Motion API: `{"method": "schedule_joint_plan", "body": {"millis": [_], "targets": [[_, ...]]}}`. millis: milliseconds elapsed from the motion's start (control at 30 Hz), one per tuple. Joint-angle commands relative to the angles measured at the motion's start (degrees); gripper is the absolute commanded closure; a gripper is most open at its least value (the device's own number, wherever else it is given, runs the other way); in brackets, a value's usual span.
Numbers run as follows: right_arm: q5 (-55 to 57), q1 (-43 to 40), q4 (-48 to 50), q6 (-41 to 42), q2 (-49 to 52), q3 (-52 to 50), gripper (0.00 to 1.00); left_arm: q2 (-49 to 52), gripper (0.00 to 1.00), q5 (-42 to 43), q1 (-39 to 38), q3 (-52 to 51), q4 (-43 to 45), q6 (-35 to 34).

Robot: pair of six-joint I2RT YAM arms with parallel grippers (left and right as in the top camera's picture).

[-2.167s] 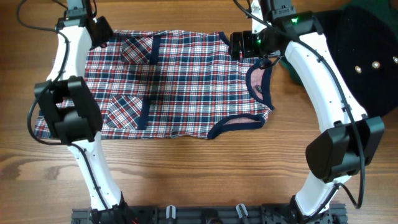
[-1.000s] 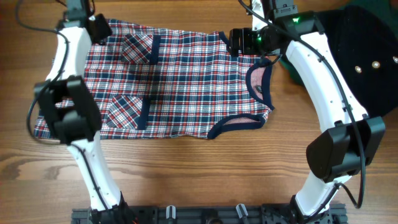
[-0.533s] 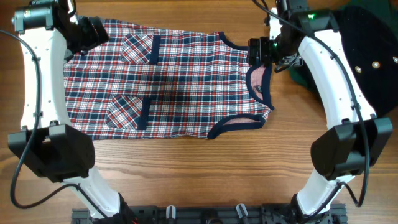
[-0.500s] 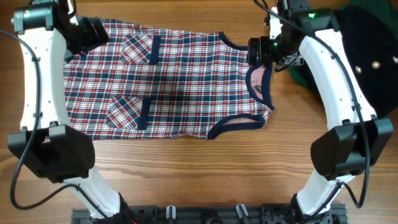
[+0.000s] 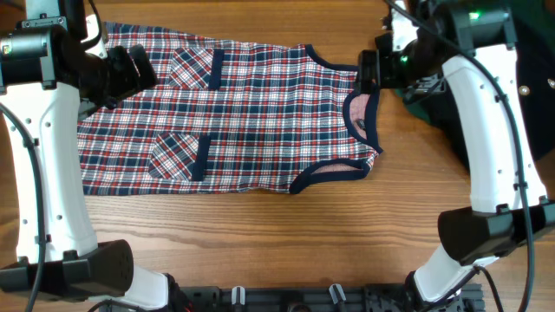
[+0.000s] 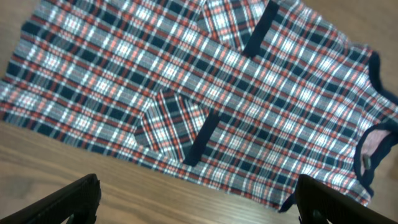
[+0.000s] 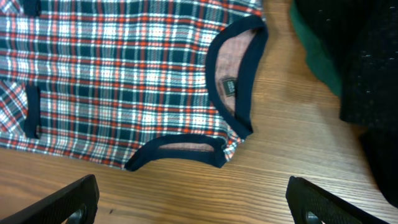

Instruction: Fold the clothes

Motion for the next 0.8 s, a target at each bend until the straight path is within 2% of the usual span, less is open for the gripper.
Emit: {"method": "schedule_joint_plan", "body": {"millis": [0, 167, 267, 567, 667, 767], "targets": [[-1.8, 5.6, 0.4, 1.0, -1.0, 0.4, 0.02, 0.3, 0.0, -0.2, -1.6, -3.7, -1.3, 0.3], [-3.2, 17.2, 7.5, 3.2, -0.9, -2.8, 0.0, 0.3, 0.0, -0.2, -2.3, -12.6, 3.9, 0.1], [-1.9, 19.8, 10.6, 6.7, -0.9, -7.9, 0.0, 0.3, 0.0, -0.2, -2.3, -16.0, 5.7, 0.1], [0.8, 19.2, 16.6, 17.6, -0.9, -21.2, 0.0, 0.2, 0.0, -1.1, 4.5, -16.5, 8.6, -2.1], [5.0, 17.8, 17.9, 22.4, -1.0, -25.0, 0.0, 0.0, 0.0, -2.7, 8.3, -16.6, 7.7, -6.2], [4.9, 14.8, 17.8, 21.0, -1.2, -25.7, 0.0, -2.1, 0.0, -3.7, 13.0, -18.6, 7.7, -9.0]]}}
